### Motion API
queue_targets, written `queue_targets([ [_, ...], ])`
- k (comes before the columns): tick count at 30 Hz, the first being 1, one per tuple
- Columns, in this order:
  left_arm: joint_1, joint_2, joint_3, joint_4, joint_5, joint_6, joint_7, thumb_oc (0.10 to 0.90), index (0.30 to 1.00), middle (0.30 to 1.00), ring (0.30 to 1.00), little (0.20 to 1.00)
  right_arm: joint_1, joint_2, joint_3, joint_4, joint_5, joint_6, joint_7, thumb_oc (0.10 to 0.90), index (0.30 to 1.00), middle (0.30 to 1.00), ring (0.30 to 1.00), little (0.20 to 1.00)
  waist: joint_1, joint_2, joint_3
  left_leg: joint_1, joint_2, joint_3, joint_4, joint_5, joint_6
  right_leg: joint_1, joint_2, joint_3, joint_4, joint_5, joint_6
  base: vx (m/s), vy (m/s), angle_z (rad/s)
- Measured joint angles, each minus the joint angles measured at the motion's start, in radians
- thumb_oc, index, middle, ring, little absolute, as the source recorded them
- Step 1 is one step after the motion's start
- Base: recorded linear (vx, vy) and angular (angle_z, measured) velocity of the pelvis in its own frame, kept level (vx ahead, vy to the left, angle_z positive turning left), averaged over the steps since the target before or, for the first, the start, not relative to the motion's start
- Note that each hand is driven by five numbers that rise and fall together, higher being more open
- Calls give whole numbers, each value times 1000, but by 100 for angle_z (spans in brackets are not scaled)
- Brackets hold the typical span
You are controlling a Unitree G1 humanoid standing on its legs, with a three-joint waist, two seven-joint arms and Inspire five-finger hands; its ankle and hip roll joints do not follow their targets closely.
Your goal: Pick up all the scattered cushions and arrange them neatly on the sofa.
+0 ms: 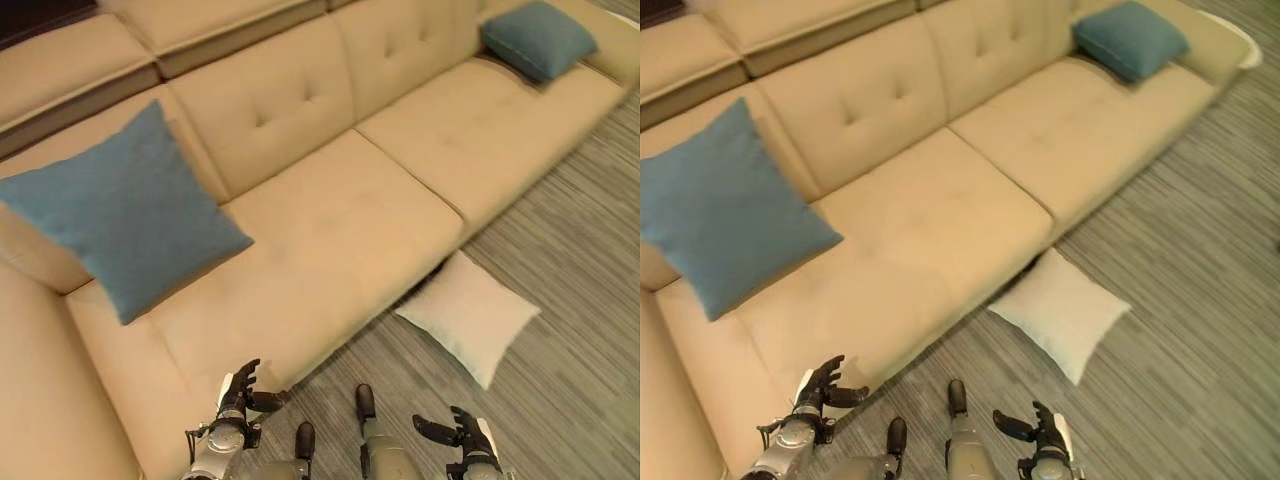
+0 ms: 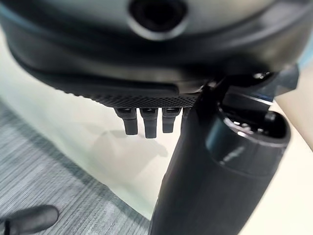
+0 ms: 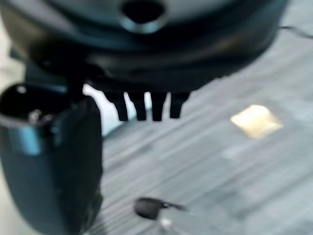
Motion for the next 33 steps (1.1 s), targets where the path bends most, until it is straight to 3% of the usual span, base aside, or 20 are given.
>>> queue_targets([
  [1, 2, 3, 0, 7, 7, 1, -1, 800, 900, 900, 900, 900, -1, 0, -1, -1, -1, 0, 0, 800, 900, 900, 900, 900, 8, 10, 7, 7, 24, 31, 0, -3, 4, 12, -19, -114, 32, -26, -26, -116, 22, -82],
  [2, 8, 3, -1, 9, 8, 2, -2, 800, 900, 900, 900, 900, 6, -5, -2, 0, -1, 0, 0, 800, 900, 900, 900, 900, 20, 17, 15, 20, 39, 41, -2, -3, 4, 45, -32, -175, 37, -30, -30, -153, 16, -88],
  [3, 21, -2, 4, 19, 15, 2, -7, 800, 900, 900, 900, 900, 17, -12, -2, 7, -13, -7, 0, 800, 900, 900, 900, 900, 35, 28, 24, 46, 68, 85, 0, -8, 11, 97, -51, -223, 104, -90, -27, -125, -13, -85],
  [5, 55, 2, 11, 15, 16, 3, -20, 800, 900, 900, 900, 900, 16, -12, -2, 4, -22, -8, 1, 800, 900, 900, 900, 900, 58, 30, 22, 69, 90, 108, -4, -11, 5, 143, -49, -223, 148, -124, -27, -107, -60, -82],
  [6, 79, 0, 24, 15, 15, 4, -22, 800, 900, 900, 900, 900, 11, -18, -2, 1, -23, -15, 0, 800, 900, 900, 900, 900, 80, 28, 21, 78, 116, 159, -3, -20, -10, 182, -83, -297, 172, -168, -69, -72, -104, -98],
  [7, 88, 0, 26, 14, 15, 4, -22, 800, 900, 900, 900, 900, 2, -18, -2, 1, -24, -15, 1, 800, 900, 900, 900, 900, 105, 25, 20, 83, 129, 190, -3, -22, -21, 191, -98, -339, 178, -191, -68, -17, -134, -102],
  [8, 96, 7, 29, 12, 15, 4, -22, 800, 900, 900, 900, 900, -1, -15, -1, -1, -26, -18, 1, 800, 900, 900, 900, 900, 116, 14, 14, 79, 129, 189, 6, -28, -34, 214, -102, -351, 119, -144, -67, 25, -159, -91],
  [9, 117, 8, 31, 14, 14, 18, -22, 800, 900, 900, 900, 900, -10, -19, 1, -10, -30, -21, 1, 800, 900, 900, 900, 900, 107, 13, 11, 82, 138, 172, 14, -34, -47, 257, -70, -332, 30, -126, -89, 29, -186, -61],
  [12, 144, -3, 32, 9, 13, 22, -25, 800, 900, 900, 900, 900, -9, -36, 1, -17, -29, -20, -1, 800, 900, 900, 900, 900, 105, 25, -3, 64, 190, 116, 62, -11, -67, 279, -1, -284, -39, -95, -124, -5, -183, -51],
  [15, 126, -20, 30, -4, 11, 21, -26, 800, 900, 900, 900, 900, 3, -73, 8, -41, -29, -19, -1, 800, 900, 900, 900, 900, 81, 27, -8, 20, 213, 72, 102, 20, -117, 262, 22, -268, -50, -87, -137, -15, -147, -18],
  [17, 110, -33, 29, -7, 11, 21, -27, 800, 900, 900, 900, 900, 8, -88, 8, -41, -29, -18, -3, 800, 900, 900, 900, 900, 66, 26, -9, 10, 222, 54, 122, 27, -126, 264, 35, -267, -60, -81, -147, 1, -131, -7],
  [18, 103, -38, 22, -14, 11, 21, -27, 800, 900, 900, 900, 900, 18, -93, 6, -44, -29, -19, -4, 800, 900, 900, 900, 900, 47, 24, -11, 2, 229, 39, 136, 35, -148, 265, 42, -264, -62, -83, -150, 11, -138, 0],
  [20, 99, -44, 17, -37, 10, 22, -29, 800, 900, 900, 900, 900, 30, -93, 4, -44, -29, -20, -5, 800, 900, 900, 900, 900, 49, 18, -11, -21, 227, 11, 183, 39, -155, 266, 48, -247, -79, -74, -163, 33, -85, -11],
  [22, 87, -43, -1, -36, 4, 22, -28, 800, 900, 900, 900, 900, 31, -90, 5, -40, -29, -19, -4, 800, 900, 900, 900, 900, 58, -2, -4, -70, 199, -58, 243, 10, -181, 270, 36, -211, -110, -56, -190, 98, -72, -48],
  [23, 87, -46, -14, -38, 3, 23, -38, 800, 900, 900, 900, 900, 23, -92, 3, -40, -28, -20, -6, 800, 900, 900, 900, 900, 69, -5, -2, -80, 128, -153, 167, -16, -181, 265, 29, -175, -139, -47, -197, 131, -21, -68],
  [24, 89, -47, -21, -38, 3, 23, -42, 800, 900, 900, 900, 900, 24, -93, 2, -39, -28, -20, -6, 800, 900, 900, 900, 900, 68, -2, -3, -85, 103, -177, 136, -13, -177, 263, 30, -174, -145, -37, -198, 141, 5, -61],
  [26, 91, -52, -22, -29, 3, 25, -45, 800, 900, 900, 900, 900, 26, -91, 2, -34, -29, -19, -5, 800, 900, 900, 900, 900, 53, 16, -8, -105, 57, -168, 85, -13, -174, 266, 37, -171, -151, -38, -197, 137, 29, -27],
  [28, 94, -50, -19, -28, 3, 25, -43, 800, 900, 900, 900, 900, 42, -88, 1, -31, -27, -18, -6, 800, 900, 900, 900, 900, 61, 40, -15, -101, 42, -171, 51, 3, -156, 238, 59, -128, -127, -44, -183, 130, 28, -63],
  [30, 93, -44, -17, -30, 4, 25, -42, 800, 900, 900, 900, 900, 41, -84, 5, -32, -20, -20, -6, 800, 900, 900, 900, 900, 78, 45, -6, -111, 55, -110, 55, 41, -129, 223, 63, -126, -106, -58, -140, 190, 81, -61],
  [33, 92, -32, -7, -30, 1, 25, -41, 800, 900, 900, 900, 900, 45, -55, 5, -31, -18, -12, -5, 800, 900, 900, 900, 900, 96, 22, 4, -71, 41, -55, 43, 26, -98, 208, 33, -71, -83, -59, -139, 146, 79, -50],
])
